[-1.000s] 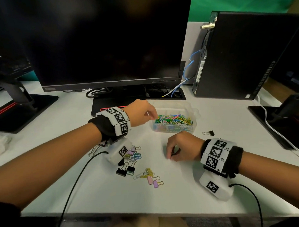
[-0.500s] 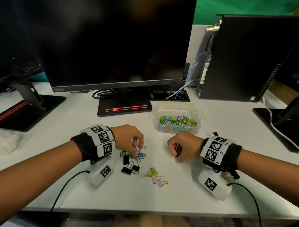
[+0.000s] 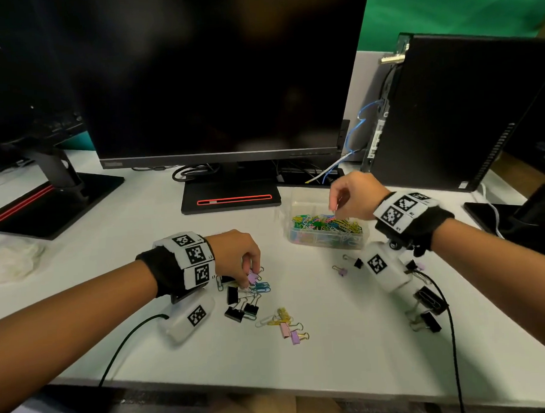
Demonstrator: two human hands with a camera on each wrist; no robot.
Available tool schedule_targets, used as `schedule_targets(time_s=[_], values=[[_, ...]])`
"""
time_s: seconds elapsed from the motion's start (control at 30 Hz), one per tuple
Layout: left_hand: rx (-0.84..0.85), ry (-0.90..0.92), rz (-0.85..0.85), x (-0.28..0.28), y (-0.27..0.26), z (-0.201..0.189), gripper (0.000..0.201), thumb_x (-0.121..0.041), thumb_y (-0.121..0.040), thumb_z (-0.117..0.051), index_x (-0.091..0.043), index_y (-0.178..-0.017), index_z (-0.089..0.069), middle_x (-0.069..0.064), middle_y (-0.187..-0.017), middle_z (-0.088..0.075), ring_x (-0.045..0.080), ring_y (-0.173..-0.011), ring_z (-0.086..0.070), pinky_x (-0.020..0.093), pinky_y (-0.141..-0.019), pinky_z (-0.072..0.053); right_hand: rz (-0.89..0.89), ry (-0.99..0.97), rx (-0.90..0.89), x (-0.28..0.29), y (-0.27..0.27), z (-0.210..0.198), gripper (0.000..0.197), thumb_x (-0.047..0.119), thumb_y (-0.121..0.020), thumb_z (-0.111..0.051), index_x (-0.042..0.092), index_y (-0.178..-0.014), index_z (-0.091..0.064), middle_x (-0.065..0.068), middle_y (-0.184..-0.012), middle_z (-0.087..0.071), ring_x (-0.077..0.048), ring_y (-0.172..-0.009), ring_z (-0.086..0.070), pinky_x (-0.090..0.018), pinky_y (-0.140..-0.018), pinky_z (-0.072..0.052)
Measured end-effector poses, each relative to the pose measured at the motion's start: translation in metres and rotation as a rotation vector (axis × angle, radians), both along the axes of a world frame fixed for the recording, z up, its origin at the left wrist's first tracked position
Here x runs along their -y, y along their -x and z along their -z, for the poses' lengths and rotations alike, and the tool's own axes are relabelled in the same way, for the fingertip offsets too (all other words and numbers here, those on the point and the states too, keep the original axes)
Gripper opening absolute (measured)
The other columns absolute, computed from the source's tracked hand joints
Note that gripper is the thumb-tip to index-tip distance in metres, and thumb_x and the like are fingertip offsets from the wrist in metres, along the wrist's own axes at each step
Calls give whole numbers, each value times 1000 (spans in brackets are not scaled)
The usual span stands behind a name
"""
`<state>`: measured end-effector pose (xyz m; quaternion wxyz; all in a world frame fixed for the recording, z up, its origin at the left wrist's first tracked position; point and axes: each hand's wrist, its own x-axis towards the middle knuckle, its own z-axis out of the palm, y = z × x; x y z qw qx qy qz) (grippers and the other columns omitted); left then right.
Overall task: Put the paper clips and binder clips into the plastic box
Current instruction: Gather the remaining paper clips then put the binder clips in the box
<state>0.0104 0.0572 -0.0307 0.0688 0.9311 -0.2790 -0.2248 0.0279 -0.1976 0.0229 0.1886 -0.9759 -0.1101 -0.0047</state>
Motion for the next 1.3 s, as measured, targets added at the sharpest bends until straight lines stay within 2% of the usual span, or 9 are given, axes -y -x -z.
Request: schedule_targets(time_s=[0.2, 0.37, 0.5, 0.73, 0.83, 0.93, 1.0, 1.13, 1.3], values=[[45, -15, 69, 3, 2, -1, 36, -22, -78, -70, -25, -113, -62, -5, -107, -56, -6, -66, -40, 11, -61, -34, 77, 88, 27, 10, -26, 19, 20, -1, -79, -58, 18, -75, -65, -5, -91, -69, -19, -82, -61, -30, -79, -52], [59, -13, 77, 1, 2, 1, 25, -24, -78, -68, -29, -103, -67, -5, -104, -63, -5, -66, -42, 30, -83, -50, 12, 164, 36, 3, -15, 27, 22, 3, -82, -53, 15, -93, -68, -5, -107, -68, -24, -102, -61, -35, -90, -50], [38, 45, 58, 1, -1, 3, 20, -18, -80, -65, -23, -99, -69, -5, -89, -63, -3, -61, -47, 22, -69, -45, -136, 211, 14, -21, 10, 26, 18, 13, -84, -56, 16, -97, -68, -1, -108, -67, -21, -103, -59, -28, -88, -44], [7, 168, -7, -9, 0, -8, 16, -18, -79, -69, -24, -94, -67, -4, -87, -66, 3, -62, -54, 11, -61, -42, -366, 166, -142, -64, 34, 43, 20, 21, -78, -69, 15, -97, -68, 0, -102, -69, -7, -77, -50, -14, -62, -34], [27, 247, -56, -25, 0, -19, 16, -22, -76, -74, -30, -86, -65, -5, -84, -64, 7, -64, -56, 9, -60, -45, -390, 185, -213, -80, 36, 47, 44, 36, -73, -75, 19, -111, -62, 3, -110, -64, -8, -80, -49, -19, -70, -35], [43, 261, -108, -43, -1, -27, 19, -25, -75, -76, -34, -85, -63, -2, -88, -67, 10, -69, -59, 26, -72, -52, -440, 243, -290, -93, 32, 49, 76, 44, -65, -80, 24, -130, -47, 2, -119, -52, -10, -84, -44, -22, -78, -35], [55, 261, -139, -54, 0, -28, 17, -25, -76, -75, -33, -86, -64, -2, -88, -67, 10, -70, -59, 28, -75, -52, -468, 255, -332, -100, 28, 51, 87, 43, -61, -83, 25, -135, -41, -1, -123, -47, -11, -86, -43, -23, -81, -36], [54, 225, -175, -69, 6, -17, 18, -18, -78, -72, -32, -86, -64, -6, -82, -65, -1, -58, -55, 9, -64, -44, -510, 222, -324, -109, 20, 57, 81, 37, -60, -85, 25, -131, -48, -2, -115, -47, -9, -79, -42, -22, -78, -37], [57, 129, -152, -79, 14, -8, 21, -14, -80, -66, -35, -83, -61, -10, -79, -61, -1, -57, -51, 4, -58, -39, -516, 111, -344, -111, 16, 59, 59, 30, -62, -85, 23, -117, -62, 1, -108, -50, -4, -72, -44, -23, -72, -41]])
